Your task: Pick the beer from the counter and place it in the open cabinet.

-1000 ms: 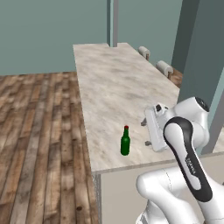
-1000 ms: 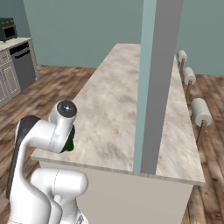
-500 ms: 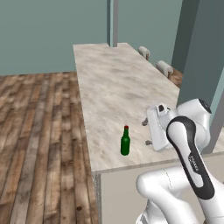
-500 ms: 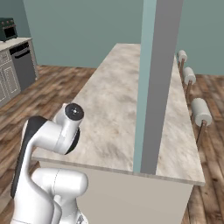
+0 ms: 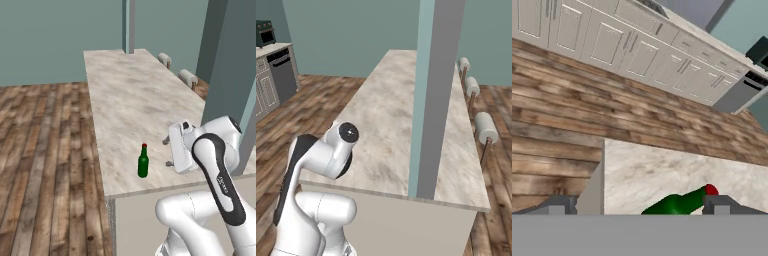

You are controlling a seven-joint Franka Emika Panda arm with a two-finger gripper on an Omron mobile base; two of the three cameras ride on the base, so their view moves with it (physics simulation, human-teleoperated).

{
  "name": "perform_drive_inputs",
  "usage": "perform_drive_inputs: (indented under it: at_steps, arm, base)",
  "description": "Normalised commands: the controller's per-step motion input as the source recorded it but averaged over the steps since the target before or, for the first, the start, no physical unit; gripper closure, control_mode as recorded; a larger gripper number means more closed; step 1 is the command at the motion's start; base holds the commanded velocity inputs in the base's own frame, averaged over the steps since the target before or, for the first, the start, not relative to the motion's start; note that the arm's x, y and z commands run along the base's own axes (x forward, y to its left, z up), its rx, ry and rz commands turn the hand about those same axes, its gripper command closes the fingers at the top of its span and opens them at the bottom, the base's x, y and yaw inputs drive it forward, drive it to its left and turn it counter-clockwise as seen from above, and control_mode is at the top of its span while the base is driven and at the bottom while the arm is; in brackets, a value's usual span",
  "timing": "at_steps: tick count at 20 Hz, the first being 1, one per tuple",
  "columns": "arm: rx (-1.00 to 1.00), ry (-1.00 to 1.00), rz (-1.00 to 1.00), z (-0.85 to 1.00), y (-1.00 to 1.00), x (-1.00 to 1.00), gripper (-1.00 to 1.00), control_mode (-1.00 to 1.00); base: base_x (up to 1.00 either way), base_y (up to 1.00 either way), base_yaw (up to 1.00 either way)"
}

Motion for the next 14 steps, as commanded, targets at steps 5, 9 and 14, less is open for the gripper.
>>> perform_drive_inputs:
  at_steps: [5, 9, 14]
  arm:
    - [0.06, 0.0, 0.0, -0.09, 0.0, 0.09, -1.0, -1.0]
    - [0.06, 0.0, 0.0, -0.03, -0.01, 0.09, -1.0, -1.0]
    - [0.07, 0.0, 0.0, -0.01, 0.0, 0.08, -1.0, -1.0]
  base:
    - [0.0, 0.0, 0.0]
    - [0.0, 0.0, 0.0]
    - [0.0, 0.0, 0.0]
